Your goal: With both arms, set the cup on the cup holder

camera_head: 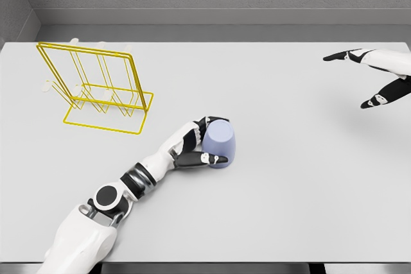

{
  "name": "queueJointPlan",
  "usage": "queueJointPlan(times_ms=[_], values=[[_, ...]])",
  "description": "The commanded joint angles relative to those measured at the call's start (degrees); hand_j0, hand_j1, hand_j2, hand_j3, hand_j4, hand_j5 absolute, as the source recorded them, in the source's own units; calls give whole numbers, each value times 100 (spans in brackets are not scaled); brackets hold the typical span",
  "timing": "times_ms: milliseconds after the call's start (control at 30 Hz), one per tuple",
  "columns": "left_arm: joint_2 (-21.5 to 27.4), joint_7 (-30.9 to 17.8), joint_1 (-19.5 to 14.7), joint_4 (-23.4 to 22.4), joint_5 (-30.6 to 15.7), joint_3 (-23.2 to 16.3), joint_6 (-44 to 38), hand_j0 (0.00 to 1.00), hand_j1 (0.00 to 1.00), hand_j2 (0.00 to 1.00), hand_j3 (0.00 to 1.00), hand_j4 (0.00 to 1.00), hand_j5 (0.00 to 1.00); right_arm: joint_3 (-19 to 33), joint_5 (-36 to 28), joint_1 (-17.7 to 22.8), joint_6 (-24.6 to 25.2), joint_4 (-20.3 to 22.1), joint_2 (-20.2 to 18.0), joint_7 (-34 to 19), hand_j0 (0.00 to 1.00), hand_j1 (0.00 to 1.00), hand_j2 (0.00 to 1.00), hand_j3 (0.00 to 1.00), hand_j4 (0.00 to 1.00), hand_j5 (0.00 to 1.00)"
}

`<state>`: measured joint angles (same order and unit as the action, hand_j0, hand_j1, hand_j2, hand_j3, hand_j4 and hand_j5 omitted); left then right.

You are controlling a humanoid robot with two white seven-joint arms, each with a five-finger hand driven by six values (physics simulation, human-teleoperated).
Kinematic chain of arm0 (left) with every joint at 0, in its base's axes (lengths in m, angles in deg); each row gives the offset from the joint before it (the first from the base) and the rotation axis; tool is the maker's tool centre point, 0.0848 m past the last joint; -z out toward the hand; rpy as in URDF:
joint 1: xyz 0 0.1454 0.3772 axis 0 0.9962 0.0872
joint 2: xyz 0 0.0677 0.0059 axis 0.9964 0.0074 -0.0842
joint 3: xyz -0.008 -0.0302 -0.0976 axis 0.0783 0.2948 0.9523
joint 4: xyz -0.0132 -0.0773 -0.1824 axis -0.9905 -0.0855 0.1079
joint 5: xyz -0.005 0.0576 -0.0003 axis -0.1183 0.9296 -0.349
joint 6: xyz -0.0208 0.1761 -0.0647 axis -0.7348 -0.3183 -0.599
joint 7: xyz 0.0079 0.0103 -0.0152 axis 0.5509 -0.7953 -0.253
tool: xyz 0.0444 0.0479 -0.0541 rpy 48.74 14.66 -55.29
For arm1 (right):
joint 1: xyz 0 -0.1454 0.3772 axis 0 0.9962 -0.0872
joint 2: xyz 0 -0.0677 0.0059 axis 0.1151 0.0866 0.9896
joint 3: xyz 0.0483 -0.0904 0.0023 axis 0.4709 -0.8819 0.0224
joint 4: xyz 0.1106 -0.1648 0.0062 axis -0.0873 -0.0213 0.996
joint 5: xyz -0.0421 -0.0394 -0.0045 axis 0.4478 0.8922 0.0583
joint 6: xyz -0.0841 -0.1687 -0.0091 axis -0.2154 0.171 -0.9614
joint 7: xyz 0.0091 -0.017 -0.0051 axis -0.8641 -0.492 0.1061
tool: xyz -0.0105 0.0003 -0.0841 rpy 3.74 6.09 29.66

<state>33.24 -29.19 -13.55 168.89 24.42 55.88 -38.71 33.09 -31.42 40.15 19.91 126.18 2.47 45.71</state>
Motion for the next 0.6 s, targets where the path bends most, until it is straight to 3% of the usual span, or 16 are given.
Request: queueJointPlan(times_ms=[0,167,400,467,567], values=[[5,-2,0,3,-14,-1,0,61,61,61,61,61,61,6,-43,0,15,2,-18,2,100,100,100,100,100,100],[23,-28,17,64,-58,-1,0,54,54,54,54,54,54,6,-43,0,15,2,-18,2,100,100,100,100,100,100],[58,-222,105,275,-76,69,35,53,53,53,53,53,53,6,-43,18,15,2,-71,2,100,100,100,100,100,100],[75,-230,132,425,-93,78,44,53,53,53,53,53,53,-20,-43,123,15,11,-71,2,100,100,100,100,100,100],[251,-222,334,1005,-313,166,44,53,53,53,53,53,53,-20,-34,141,15,11,-71,2,100,100,100,100,100,100]])
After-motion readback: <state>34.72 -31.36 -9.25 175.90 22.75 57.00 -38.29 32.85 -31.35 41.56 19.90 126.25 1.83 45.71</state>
